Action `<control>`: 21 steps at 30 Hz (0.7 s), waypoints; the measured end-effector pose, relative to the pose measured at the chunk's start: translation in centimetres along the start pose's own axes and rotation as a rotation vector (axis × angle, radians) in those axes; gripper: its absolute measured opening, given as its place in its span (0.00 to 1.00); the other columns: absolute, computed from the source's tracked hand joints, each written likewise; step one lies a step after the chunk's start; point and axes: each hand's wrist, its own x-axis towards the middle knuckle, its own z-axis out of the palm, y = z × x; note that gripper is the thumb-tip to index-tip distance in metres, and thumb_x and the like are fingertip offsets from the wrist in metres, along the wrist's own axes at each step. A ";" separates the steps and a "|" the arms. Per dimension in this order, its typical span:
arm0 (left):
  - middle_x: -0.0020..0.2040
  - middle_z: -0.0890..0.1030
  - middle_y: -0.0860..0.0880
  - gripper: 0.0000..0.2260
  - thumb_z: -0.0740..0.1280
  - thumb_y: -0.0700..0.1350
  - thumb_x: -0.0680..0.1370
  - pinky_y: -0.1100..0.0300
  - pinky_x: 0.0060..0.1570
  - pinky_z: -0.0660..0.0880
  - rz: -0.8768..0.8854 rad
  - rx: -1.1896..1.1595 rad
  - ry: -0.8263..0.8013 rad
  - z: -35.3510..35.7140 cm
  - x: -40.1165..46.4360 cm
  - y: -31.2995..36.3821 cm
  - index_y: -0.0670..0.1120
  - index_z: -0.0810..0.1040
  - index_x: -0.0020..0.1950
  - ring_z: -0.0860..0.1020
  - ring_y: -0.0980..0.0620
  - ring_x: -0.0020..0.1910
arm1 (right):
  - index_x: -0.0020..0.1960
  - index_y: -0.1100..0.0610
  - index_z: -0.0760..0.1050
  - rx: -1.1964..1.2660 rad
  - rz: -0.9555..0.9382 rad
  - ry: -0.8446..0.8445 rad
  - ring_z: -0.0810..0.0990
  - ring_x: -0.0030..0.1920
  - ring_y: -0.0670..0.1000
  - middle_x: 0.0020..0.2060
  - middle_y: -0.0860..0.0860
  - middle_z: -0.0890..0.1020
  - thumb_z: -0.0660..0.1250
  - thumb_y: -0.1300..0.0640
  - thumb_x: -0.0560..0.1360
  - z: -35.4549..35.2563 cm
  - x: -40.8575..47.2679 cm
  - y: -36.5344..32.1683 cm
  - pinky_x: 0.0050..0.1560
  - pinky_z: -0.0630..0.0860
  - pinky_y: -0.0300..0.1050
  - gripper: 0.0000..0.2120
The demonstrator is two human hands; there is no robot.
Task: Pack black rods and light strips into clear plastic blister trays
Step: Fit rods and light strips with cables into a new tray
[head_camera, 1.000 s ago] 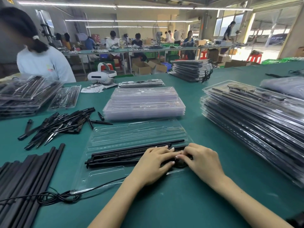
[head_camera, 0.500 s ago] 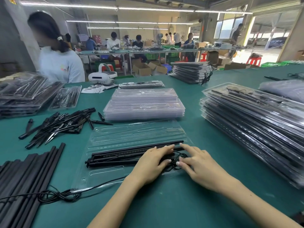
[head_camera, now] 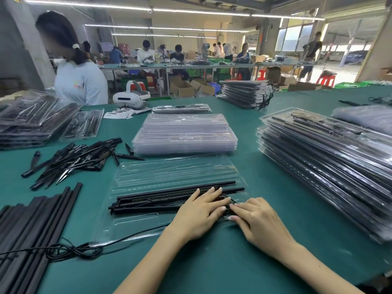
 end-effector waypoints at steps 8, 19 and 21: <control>0.78 0.41 0.59 0.26 0.47 0.61 0.82 0.52 0.74 0.34 0.031 0.130 -0.048 -0.2 -0.8 0.1 0.58 0.45 0.78 0.38 0.61 0.76 | 0.55 0.55 0.82 0.007 -0.014 -0.062 0.81 0.41 0.48 0.48 0.45 0.84 0.67 0.53 0.74 -0.1 -0.9 0.3 0.44 0.77 0.41 0.12; 0.55 0.83 0.54 0.20 0.74 0.55 0.67 0.66 0.50 0.77 0.203 0.311 0.369 1.6 -3.9 3.3 0.51 0.82 0.58 0.82 0.58 0.47 | 0.67 0.53 0.74 0.209 0.083 -0.158 0.79 0.54 0.44 0.60 0.43 0.79 0.67 0.54 0.74 -0.6 -1.8 1.3 0.60 0.62 0.35 0.21; 0.52 0.84 0.54 0.21 0.75 0.54 0.67 0.67 0.47 0.77 0.181 0.309 0.385 1.5 -3.6 3.5 0.52 0.81 0.59 0.82 0.57 0.44 | 0.70 0.50 0.69 0.280 0.118 -0.205 0.74 0.60 0.39 0.63 0.38 0.75 0.67 0.54 0.76 -1.0 -1.6 1.8 0.63 0.60 0.30 0.23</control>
